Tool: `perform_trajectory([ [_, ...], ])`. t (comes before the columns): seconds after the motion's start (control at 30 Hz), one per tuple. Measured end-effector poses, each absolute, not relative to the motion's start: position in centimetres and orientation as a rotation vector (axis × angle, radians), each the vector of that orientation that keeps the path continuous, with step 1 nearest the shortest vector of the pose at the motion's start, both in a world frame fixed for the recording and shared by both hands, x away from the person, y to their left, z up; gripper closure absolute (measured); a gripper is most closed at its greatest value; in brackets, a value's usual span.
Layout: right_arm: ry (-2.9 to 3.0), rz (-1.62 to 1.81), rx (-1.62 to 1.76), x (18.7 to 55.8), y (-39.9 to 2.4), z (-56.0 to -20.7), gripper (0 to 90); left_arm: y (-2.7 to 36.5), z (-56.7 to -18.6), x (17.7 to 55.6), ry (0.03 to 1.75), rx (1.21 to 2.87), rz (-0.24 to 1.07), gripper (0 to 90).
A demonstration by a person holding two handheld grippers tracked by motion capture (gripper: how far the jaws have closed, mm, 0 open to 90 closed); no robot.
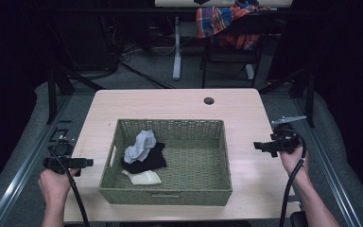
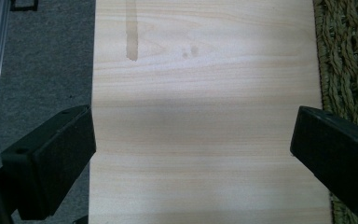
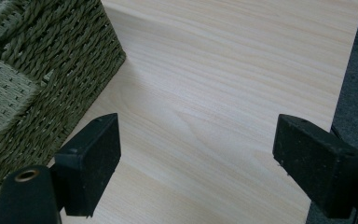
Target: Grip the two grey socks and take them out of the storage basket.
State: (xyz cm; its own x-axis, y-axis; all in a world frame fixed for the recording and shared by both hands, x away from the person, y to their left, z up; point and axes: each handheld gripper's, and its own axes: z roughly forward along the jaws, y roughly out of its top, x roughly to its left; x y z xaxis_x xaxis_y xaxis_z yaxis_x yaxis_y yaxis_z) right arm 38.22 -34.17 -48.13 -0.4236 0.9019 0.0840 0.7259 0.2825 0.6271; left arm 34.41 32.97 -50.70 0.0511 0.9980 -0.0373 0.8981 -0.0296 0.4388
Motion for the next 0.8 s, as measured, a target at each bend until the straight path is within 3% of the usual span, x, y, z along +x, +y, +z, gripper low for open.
perform_trajectory([
  [0.8, 2.312, 0.836, 1.482, 38.4, -33.5, -48.8, 14.9, 32.2, -49.5, 34.2, 1.860, 2.068, 0.440, 0.3],
])
